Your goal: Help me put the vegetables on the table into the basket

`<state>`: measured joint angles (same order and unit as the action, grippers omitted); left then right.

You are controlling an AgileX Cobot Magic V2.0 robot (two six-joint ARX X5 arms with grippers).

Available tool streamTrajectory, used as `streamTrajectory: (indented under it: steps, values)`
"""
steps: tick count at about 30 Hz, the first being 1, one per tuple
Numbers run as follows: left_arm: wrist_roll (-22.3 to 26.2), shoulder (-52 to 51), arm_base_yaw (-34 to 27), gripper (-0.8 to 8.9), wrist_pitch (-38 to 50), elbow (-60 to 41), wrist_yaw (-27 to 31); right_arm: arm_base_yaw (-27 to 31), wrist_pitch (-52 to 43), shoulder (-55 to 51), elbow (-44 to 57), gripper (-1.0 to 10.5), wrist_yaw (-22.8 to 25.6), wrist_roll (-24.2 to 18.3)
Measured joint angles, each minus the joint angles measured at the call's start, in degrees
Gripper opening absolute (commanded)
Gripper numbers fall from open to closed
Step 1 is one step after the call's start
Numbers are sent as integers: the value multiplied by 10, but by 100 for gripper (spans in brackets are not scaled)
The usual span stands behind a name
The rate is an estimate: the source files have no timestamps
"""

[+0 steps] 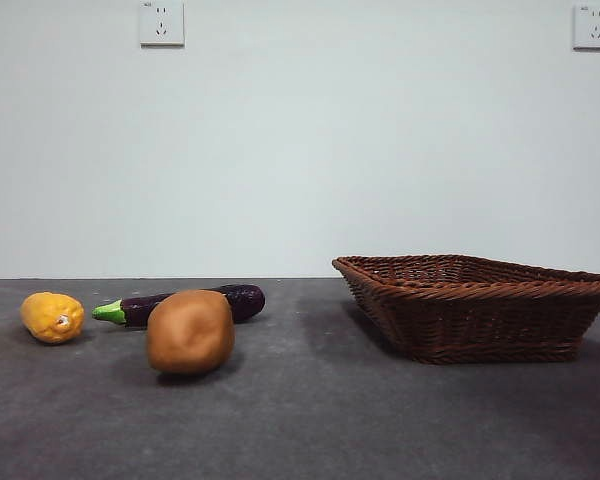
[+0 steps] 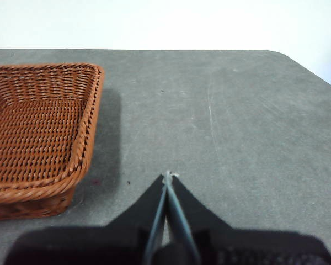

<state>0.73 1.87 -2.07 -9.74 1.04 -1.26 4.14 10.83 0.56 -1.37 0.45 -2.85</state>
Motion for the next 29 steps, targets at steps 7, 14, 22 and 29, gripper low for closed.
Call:
streamTrajectory:
  steps: [7, 14, 22, 29]
  values:
    - [-4, 0, 0, -4, 12, 0, -5, 0, -1, 0, 0, 0, -29, 63]
    - [-13, 0, 0, -4, 19, 1, -72, 0, -2, 0, -1, -4, -59, 183]
    - [-49, 28, 0, -5, 19, 86, -88, 0, -4, 8, -64, -8, -82, 228]
    - [-56, 129, 0, -5, 21, 189, -104, 0, -4, 74, -154, -8, -96, 233]
